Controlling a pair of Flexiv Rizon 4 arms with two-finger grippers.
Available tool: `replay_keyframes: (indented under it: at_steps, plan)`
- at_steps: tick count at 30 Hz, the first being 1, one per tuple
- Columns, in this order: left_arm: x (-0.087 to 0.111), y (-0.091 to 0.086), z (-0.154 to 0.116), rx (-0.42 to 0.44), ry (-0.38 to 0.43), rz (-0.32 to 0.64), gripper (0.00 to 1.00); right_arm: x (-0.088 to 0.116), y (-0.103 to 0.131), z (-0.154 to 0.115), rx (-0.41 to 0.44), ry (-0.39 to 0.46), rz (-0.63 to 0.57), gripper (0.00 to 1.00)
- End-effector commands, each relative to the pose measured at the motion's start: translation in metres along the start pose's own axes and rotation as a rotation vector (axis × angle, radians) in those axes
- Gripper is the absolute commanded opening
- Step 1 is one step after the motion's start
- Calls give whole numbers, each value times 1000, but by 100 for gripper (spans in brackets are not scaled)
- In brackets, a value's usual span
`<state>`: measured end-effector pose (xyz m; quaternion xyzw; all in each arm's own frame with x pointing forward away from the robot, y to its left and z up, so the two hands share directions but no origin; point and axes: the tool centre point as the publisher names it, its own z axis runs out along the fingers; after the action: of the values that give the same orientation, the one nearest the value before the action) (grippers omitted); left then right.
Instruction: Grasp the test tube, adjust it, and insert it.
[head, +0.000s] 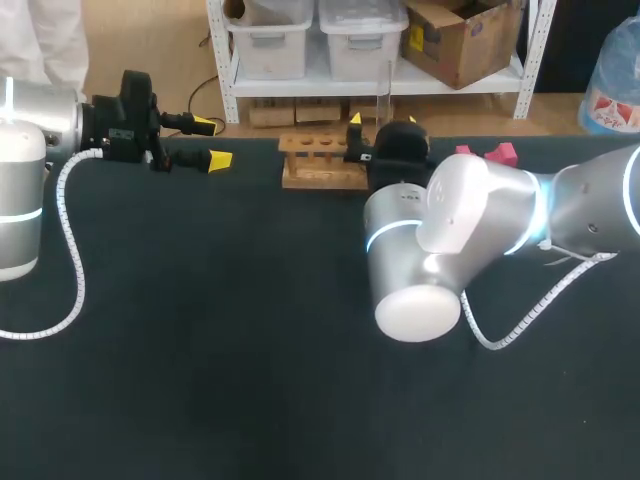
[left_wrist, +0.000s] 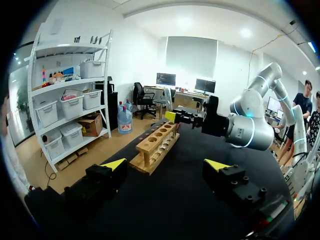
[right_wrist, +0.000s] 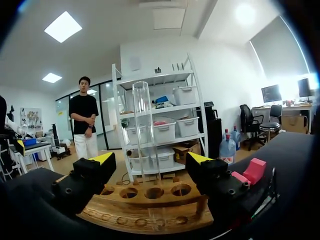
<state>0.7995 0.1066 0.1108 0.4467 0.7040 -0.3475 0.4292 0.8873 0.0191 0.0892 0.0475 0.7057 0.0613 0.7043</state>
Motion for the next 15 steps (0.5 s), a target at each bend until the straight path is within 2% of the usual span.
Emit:
replay_keyframes:
  at_steps: [1,8,11,15]
  plan:
    - [2,-1,0,-4,-6,3,100,-9,-4,-11,-369,-11,9,100]
    - [2,-1,0,-4,-6,3,100,-24,-5,-31,-406,-6,11,100]
    - [2,-1,0,-4,-6,3,100,-28,-5,-42,-465,1,50,100]
    - [2,-1,0,-4,-6,3,100,-32,-4,-58,-614,37,73,100]
